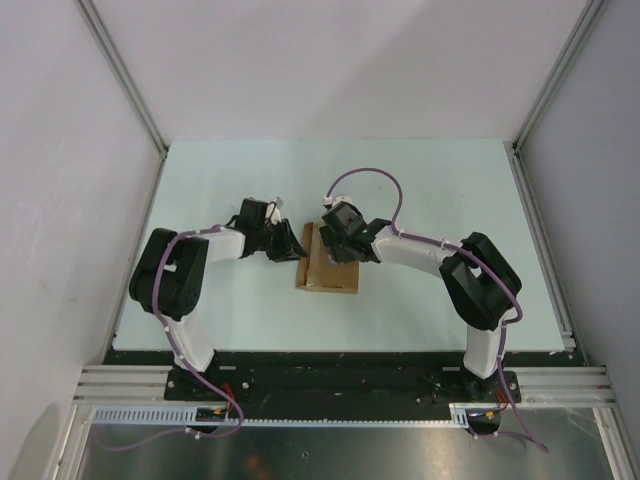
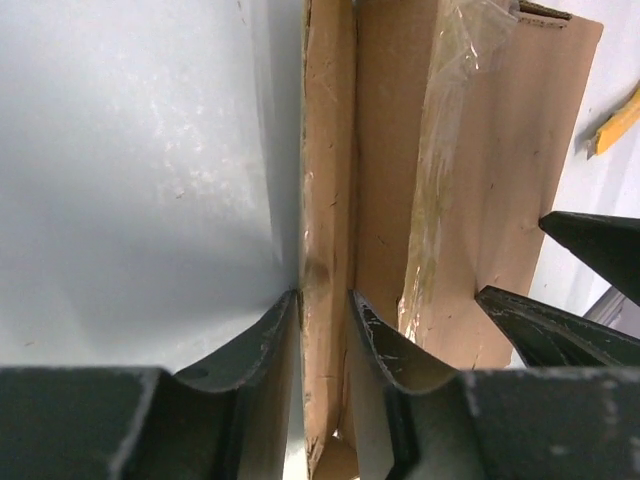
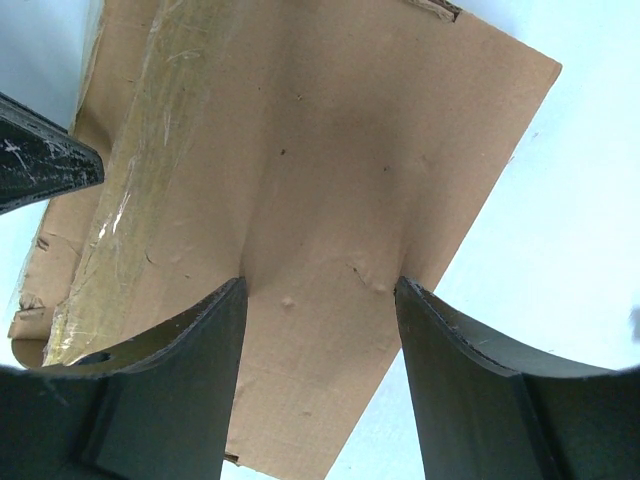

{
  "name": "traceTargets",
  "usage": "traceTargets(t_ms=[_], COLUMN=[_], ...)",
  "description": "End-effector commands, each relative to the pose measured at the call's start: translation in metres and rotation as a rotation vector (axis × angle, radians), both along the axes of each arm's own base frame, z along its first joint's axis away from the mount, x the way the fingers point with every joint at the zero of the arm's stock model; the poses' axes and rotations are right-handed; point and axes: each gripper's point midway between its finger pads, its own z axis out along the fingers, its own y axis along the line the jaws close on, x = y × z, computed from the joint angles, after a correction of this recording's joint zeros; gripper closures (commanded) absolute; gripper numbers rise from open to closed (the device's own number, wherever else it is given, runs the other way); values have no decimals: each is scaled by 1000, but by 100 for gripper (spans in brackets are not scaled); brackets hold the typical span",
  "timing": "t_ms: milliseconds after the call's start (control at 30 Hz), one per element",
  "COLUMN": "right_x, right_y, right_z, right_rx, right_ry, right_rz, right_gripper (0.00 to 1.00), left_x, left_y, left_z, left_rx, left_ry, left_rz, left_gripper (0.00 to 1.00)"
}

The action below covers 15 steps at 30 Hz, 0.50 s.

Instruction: Unpack the express box

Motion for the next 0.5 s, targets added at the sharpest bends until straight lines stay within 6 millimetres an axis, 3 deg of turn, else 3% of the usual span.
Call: traceTargets(t_ms=[0,133,300,400,467], right_x=[9,11,13,14,16], right_y=[0,0,0,0,0], right_z=[-1,0,3,8,15], right_rx=[8,17,29,43,67], right_ry=[-9,-10,-13,-15,-17], right_rz=[-31,-33,-36,-31,-35], right_gripper=[35,35,35,33,32], left_x=[-15,-13,-13,-7,0], left_y=[-1,-5,-8,-8,-8], left_z=[-15,-21,-24,-17,-2], left_rx=[10,-3,-14,-13,-13], left_ry=[92,113,131,101,49], left_rz=[-42,-52,-59,-57,-61], left_gripper=[67,73,89,99,100])
